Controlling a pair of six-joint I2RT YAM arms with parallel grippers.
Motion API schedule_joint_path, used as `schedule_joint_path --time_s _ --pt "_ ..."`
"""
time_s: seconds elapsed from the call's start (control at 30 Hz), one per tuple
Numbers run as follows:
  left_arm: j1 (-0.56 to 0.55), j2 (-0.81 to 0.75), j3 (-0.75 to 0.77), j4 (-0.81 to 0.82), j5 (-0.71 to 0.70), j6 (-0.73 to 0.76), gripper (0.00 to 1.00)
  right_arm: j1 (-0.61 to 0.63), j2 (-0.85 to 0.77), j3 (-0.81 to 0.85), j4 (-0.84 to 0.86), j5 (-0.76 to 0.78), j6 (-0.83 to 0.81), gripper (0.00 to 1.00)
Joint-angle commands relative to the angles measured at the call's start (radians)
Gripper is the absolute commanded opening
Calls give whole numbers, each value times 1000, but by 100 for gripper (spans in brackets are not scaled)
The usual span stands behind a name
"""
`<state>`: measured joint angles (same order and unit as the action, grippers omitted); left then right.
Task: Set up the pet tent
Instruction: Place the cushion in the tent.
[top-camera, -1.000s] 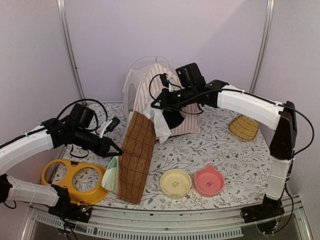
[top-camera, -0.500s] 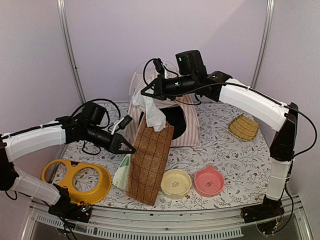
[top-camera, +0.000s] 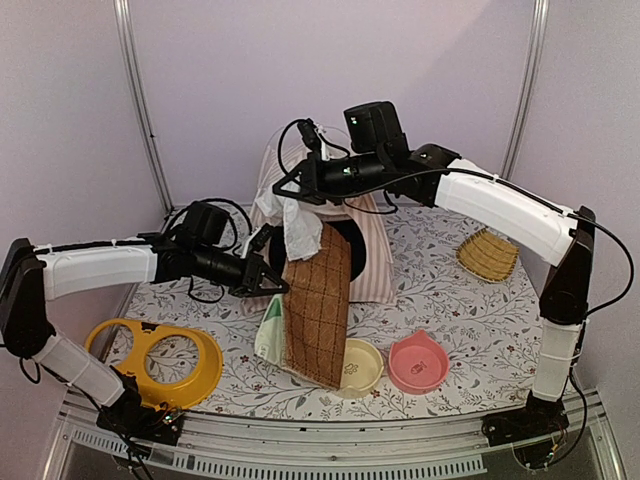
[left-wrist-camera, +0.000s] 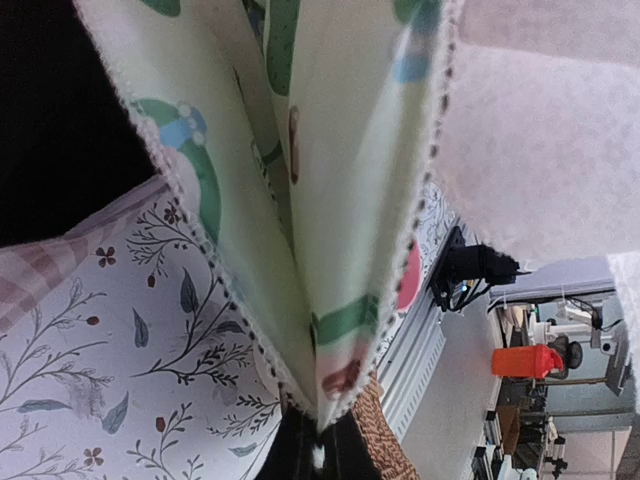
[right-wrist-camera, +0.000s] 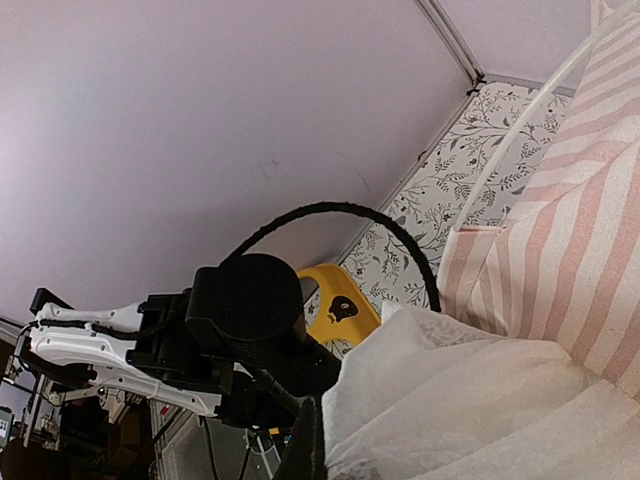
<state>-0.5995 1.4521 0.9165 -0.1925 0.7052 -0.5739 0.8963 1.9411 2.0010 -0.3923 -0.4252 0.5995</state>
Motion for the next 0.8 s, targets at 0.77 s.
schedule_joint_path --time_s 0.77 --pt "-16 91 410 -88 -624 197 0 51 -70 -217 117 -47 45 0"
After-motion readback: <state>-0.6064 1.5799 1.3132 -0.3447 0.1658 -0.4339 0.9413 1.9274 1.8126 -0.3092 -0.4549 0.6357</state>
